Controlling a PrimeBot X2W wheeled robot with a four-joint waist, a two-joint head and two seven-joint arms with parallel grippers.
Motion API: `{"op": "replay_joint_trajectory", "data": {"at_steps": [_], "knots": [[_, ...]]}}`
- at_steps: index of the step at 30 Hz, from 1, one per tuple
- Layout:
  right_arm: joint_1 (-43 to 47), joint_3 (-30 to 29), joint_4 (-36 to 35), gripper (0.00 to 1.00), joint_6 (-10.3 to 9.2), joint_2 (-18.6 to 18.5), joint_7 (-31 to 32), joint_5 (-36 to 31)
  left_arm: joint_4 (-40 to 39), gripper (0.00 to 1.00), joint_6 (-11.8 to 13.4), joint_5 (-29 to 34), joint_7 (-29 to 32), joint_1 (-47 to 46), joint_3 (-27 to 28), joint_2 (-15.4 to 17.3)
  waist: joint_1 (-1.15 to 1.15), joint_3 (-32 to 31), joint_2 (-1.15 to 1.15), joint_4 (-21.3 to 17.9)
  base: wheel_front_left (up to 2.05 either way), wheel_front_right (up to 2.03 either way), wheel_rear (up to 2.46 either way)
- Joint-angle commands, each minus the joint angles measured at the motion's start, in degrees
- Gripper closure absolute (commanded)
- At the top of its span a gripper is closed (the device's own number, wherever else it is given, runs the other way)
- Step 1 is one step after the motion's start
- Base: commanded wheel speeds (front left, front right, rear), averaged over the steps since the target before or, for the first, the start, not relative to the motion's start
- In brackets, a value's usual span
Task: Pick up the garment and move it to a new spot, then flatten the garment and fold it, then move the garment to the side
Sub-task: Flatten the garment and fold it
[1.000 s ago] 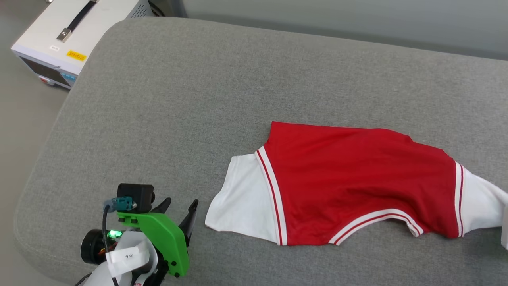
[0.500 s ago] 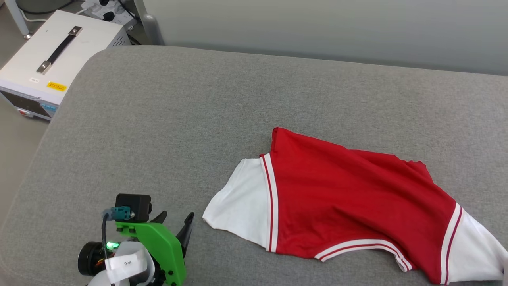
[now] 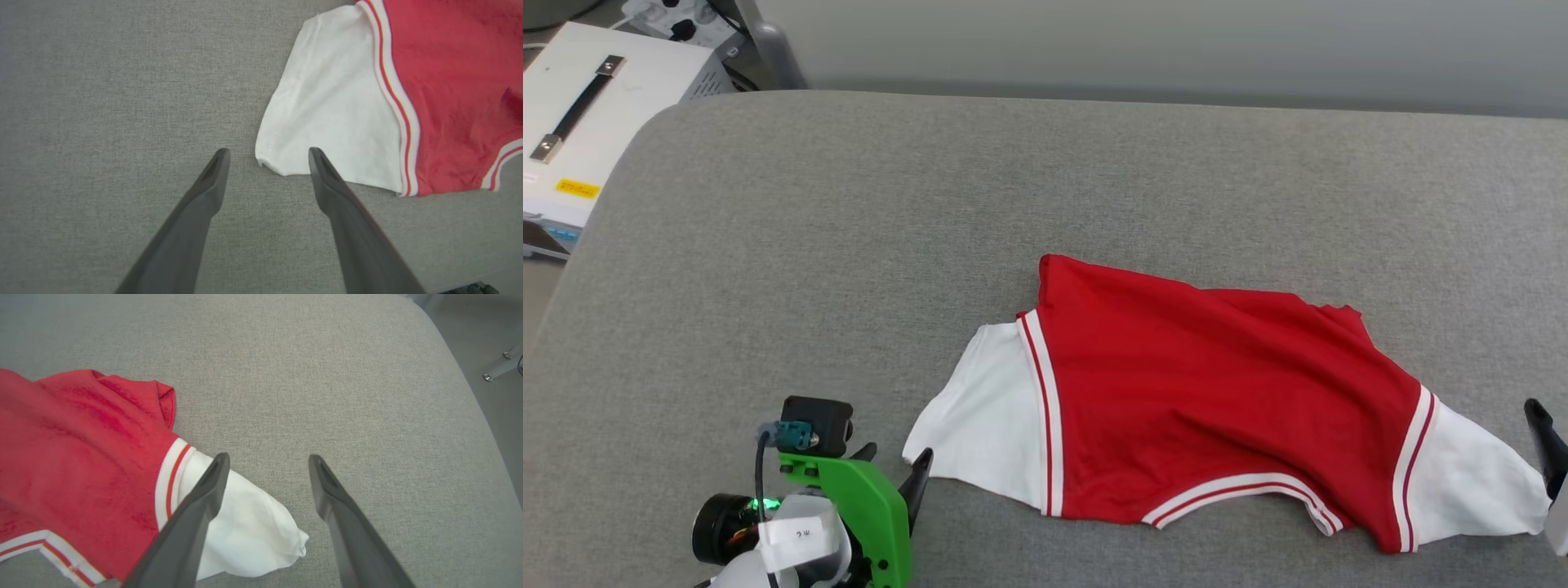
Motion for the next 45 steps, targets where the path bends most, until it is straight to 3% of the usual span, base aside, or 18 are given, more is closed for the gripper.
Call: {"op": "replay_joint_trajectory", "data": {"at_steps": [1, 8, 13, 17, 18, 19, 20, 26, 33, 40, 45], "knots": [[-0.21, 0.42, -1.3, 0.0, -0.05, 0.43, -1.34, 0.23, 0.38, 0.0, -0.11, 0.32, 0.67, -1.2, -0.16, 0.53, 0.0, 1.5, 0.0, -1.67, 0.0, 0.0, 0.0], [-0.61, 2.36, -5.93, 0.0, -0.05, 1.31, -8.73, -0.09, 4.31, 0.0, 0.38, 1.9, 2.58, -3.48, -0.95, 1.67, 0.0, 3.8, 0.0, -4.69, 0.0, 0.0, 0.0], [-0.83, 2.91, -5.64, 0.0, -0.05, 2.06, -11.43, -0.33, 8.45, 0.0, 0.87, 2.73, 3.39, -4.62, -1.46, 1.95, 0.0, 5.0, 0.0, -6.29, 0.0, 0.0, 0.0], [-1.03, 3.16, -5.1, 0.0, -0.05, 2.59, -12.55, -0.52, 11.18, 0.0, 0.9, 2.18, 7.36, -4.18, -2.9, 2.08, 0.0, 5.58, 0.0, -7.15, 0.0, 0.0, 0.0], [-1.06, 3.12, -4.95, 0.0, -0.05, 2.67, -12.76, -0.56, 11.48, 0.18, 0.75, 1.73, 8.44, -4.02, -3.21, 2.01, 0.0, 5.69, 0.0, -7.23, 0.0, 0.0, 0.0], [-1.06, 3.1, -4.82, 0.0, -0.05, 2.68, -12.92, -0.6, 11.52, 0.74, 0.68, 1.44, 8.96, -3.94, -3.33, 1.95, 0.0, 5.72, 0.0, -7.28, 0.0, 0.0, 0.0], [-1.01, 3.05, -4.59, 0.0, -0.05, 2.66, -13.03, -0.68, 11.43, 1.0, 0.63, 1.17, 9.25, -3.89, -3.39, 1.88, 0.0, 5.67, 0.0, -7.28, 0.0, 0.0, 0.0], [0.45, 2.97, -2.84, 0.0, -0.05, 1.54, -10.86, -1.19, 8.14, 1.0, -0.07, -1.3, 7.07, -3.21, -1.62, 1.35, 0.0, 4.16, 0.0, -6.18, 0.0, 0.0, 0.0], [3.84, 2.74, -0.09, 0.0, -0.05, -0.09, -2.84, -0.52, -1.62, 1.0, 1.02, -3.2, 4.61, -1.66, 2.76, 3.42, 0.0, 2.24, 0.0, -3.56, 0.0, 0.0, 0.0], [5.42, 0.6, 1.64, 0.0, -0.05, 0.41, 5.99, -0.81, -12.19, 1.0, 3.03, -3.81, 8.15, 1.63, 3.22, 5.73, 0.0, 1.99, 0.0, -1.47, 0.0, 0.0, 0.0], [4.11, -0.21, 3.06, 0.0, -0.05, 0.19, 7.82, -2.04, -17.2, 1.0, 3.91, -4.04, 10.11, 3.08, 2.19, 5.91, 0.0, 2.72, 0.0, -0.46, 0.0, 0.0, 0.0]]}}
